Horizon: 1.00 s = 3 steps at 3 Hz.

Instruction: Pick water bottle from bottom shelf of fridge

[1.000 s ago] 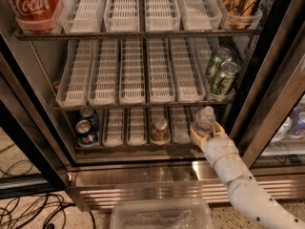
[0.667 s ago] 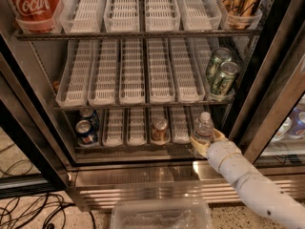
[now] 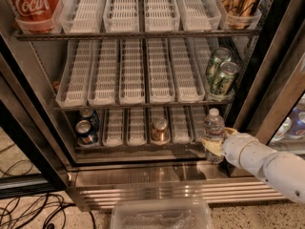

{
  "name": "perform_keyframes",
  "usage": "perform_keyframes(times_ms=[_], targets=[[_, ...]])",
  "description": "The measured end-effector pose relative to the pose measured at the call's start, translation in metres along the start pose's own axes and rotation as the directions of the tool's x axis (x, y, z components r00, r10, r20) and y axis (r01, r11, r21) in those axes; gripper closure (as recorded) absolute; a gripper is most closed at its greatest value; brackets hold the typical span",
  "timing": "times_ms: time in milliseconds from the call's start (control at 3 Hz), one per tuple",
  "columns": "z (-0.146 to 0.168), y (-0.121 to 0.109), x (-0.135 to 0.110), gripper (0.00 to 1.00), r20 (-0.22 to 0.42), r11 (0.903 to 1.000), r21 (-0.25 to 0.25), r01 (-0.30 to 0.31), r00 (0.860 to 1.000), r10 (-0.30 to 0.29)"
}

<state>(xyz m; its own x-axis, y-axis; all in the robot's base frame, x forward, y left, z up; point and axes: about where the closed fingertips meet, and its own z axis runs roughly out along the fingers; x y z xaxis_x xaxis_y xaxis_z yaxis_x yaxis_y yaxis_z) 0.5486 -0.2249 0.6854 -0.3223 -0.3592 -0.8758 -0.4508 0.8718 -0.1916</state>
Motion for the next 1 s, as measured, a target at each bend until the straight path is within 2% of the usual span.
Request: perform_keyframes(times_ms=[333,667,1000], targets=[[-0.007,0.007,-0.003,1.0,-0.01,0.9983,-0.051,0.026,1.0,-0.026],[-0.007,0.007,-0.003,1.0,-0.01,0.9983,-0.052,0.026,1.0,-0.026],[0.0,0.031,0.002,1.0,-0.008,0.9937,-0.101,0.047,0.999,-0.048]])
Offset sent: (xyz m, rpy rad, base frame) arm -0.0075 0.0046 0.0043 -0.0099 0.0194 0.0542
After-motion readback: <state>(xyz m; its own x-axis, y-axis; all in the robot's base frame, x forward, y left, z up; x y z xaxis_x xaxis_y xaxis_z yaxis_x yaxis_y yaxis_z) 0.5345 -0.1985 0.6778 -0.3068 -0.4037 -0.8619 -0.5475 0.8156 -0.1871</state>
